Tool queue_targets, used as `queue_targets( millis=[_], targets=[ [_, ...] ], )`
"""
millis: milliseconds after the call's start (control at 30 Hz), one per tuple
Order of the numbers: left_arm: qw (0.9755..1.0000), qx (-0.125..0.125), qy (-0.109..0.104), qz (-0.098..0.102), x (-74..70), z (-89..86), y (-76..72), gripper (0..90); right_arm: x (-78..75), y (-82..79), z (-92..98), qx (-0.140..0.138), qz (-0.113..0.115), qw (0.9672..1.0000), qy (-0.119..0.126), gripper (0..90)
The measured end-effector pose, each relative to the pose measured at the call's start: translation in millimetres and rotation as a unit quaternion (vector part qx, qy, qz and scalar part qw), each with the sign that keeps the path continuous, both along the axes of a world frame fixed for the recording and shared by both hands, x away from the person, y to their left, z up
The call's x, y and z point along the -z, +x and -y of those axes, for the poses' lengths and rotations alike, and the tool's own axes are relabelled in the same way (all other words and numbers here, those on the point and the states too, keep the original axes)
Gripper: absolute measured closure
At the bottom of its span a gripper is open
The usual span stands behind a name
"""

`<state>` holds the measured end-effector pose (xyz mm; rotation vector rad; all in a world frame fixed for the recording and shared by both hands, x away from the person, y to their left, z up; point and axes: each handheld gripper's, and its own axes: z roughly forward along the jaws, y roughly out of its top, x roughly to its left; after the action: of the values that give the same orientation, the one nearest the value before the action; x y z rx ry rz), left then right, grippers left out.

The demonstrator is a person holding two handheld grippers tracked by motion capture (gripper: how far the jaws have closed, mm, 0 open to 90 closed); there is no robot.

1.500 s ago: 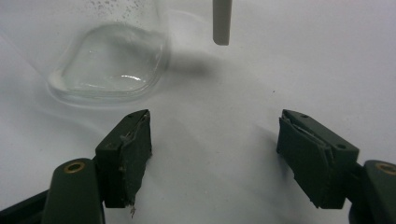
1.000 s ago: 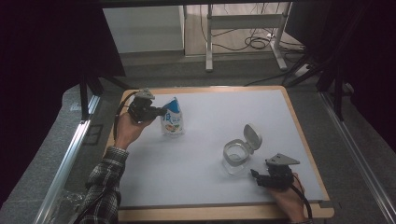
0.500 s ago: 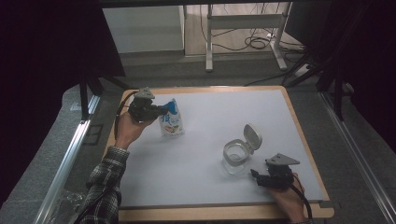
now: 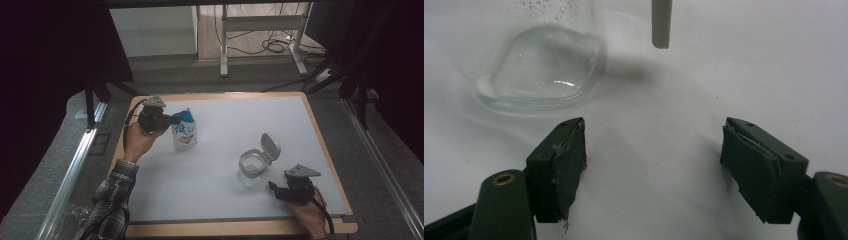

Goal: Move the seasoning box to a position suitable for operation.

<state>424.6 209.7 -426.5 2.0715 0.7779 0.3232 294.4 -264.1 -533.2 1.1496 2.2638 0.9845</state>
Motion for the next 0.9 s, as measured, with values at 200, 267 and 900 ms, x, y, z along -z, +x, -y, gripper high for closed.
queue_targets(
  millis=[200, 267, 900],
  targets=[
    [1.0, 0.001, -0.002, 0.005, -2.5, 6.6, -3.7, 89.6, 0.1, 0.0, -0.1, 0.0, 0.001, 1.0, 0.0, 26.7],
    [1.0, -0.001, -0.003, 0.006, -2.9, 7.6, -4.7, 89.7, -0.1, -0.1, 0.0, 0.0, 0.0, 1.0, 0.0, 26.7],
    [0.9999, 0.007, -0.012, 0.004, -15.0, 13.9, -31.7, 89.8, -0.2, -0.4, -0.2, 0.001, 0.001, 1.0, -0.001, 26.6]
  ],
)
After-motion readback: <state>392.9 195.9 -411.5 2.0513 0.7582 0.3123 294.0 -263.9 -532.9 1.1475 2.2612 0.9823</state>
